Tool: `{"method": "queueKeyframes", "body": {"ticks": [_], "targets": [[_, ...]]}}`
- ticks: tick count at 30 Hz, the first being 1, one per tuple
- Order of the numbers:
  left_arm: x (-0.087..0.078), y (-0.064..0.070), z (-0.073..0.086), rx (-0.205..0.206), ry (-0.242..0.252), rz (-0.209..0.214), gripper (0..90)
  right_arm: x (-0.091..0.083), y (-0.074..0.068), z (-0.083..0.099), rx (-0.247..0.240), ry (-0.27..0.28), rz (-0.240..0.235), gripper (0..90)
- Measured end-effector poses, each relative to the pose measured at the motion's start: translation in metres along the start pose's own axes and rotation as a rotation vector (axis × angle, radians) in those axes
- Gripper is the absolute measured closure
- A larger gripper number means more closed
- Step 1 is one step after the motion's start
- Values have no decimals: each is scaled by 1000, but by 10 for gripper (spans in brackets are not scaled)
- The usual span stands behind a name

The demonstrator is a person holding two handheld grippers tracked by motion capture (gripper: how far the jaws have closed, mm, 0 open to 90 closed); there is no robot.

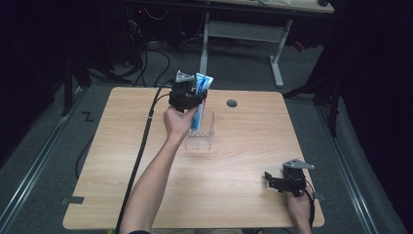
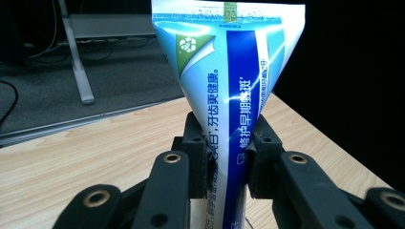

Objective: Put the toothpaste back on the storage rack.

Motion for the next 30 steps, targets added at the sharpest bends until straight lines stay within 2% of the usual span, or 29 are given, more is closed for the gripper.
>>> {"method": "queueKeyframes", "body": {"ticks": [5,19,24,30], "targets": [[5,0,5,59,-12,-7,739,0,0,0,0,0,0,159],[15,4,15,78,-19,10,737,0,0,0,0,1,-1,158],[21,3,25,88,-54,6,735,0,0,0,0,1,-1,158],[23,1,32,86,-69,2,736,0,0,0,0,1,0,158]]}}
Point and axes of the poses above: each handheld gripper's, and its own axes: x roughly forward along the jaws, z roughly out of its underside, y roughly to its right, the point moved 10 cm from there along x, roughly forward along the jaws, and after that the axes turned 4 degrees about x, right-handed, at the moved point
